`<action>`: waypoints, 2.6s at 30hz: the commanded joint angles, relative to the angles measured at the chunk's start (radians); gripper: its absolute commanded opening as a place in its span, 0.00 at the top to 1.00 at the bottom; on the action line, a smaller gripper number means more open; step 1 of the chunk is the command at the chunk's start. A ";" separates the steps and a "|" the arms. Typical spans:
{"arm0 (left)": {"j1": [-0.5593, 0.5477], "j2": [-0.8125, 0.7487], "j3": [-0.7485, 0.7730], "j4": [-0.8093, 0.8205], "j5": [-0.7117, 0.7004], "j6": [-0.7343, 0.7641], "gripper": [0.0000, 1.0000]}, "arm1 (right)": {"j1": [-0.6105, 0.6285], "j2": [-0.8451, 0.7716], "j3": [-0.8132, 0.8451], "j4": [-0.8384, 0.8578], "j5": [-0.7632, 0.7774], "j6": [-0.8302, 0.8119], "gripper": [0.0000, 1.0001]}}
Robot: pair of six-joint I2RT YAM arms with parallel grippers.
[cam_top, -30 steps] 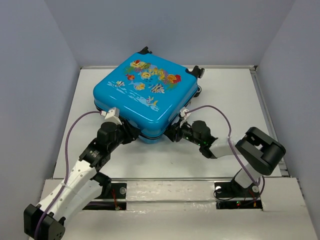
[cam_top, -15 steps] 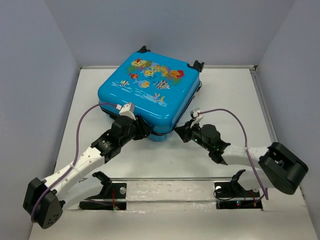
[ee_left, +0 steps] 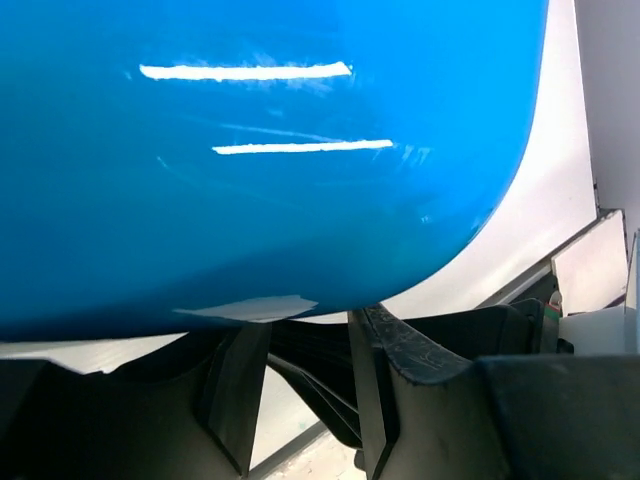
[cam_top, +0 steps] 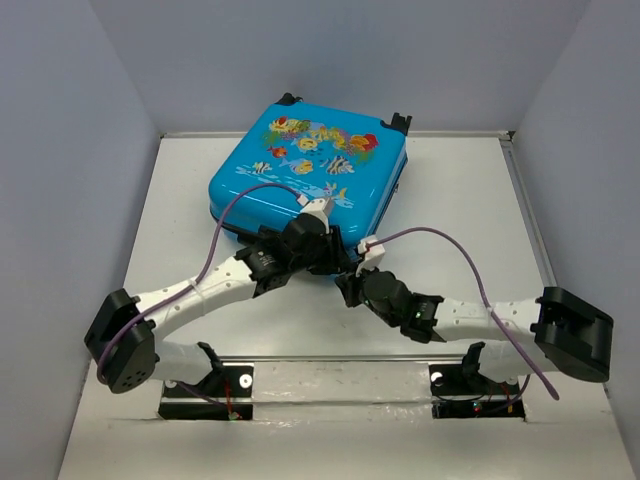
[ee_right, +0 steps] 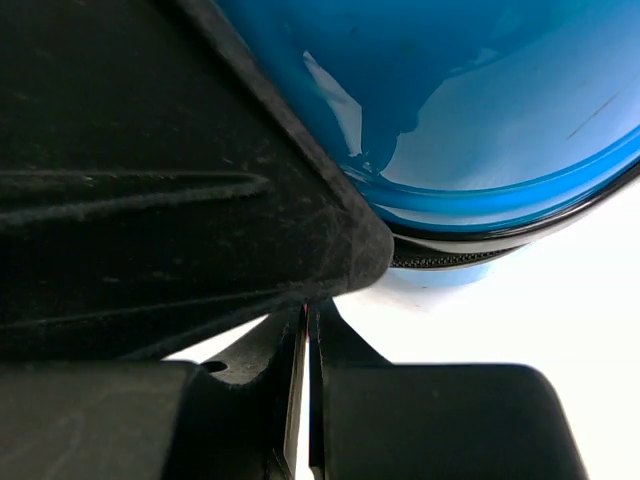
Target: Pack the luggage
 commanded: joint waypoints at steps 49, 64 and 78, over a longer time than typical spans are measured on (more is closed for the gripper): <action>0.753 0.180 0.033 -0.006 0.535 0.358 0.18 | 0.099 0.764 1.167 -0.247 -0.500 -0.159 0.93; 0.784 0.117 0.008 0.010 0.463 0.349 0.19 | -0.086 -0.097 0.491 -0.558 -0.298 0.065 0.00; 0.596 -0.001 -0.039 -0.026 0.309 0.321 0.17 | -0.906 -0.019 0.429 -0.418 -0.801 0.108 0.00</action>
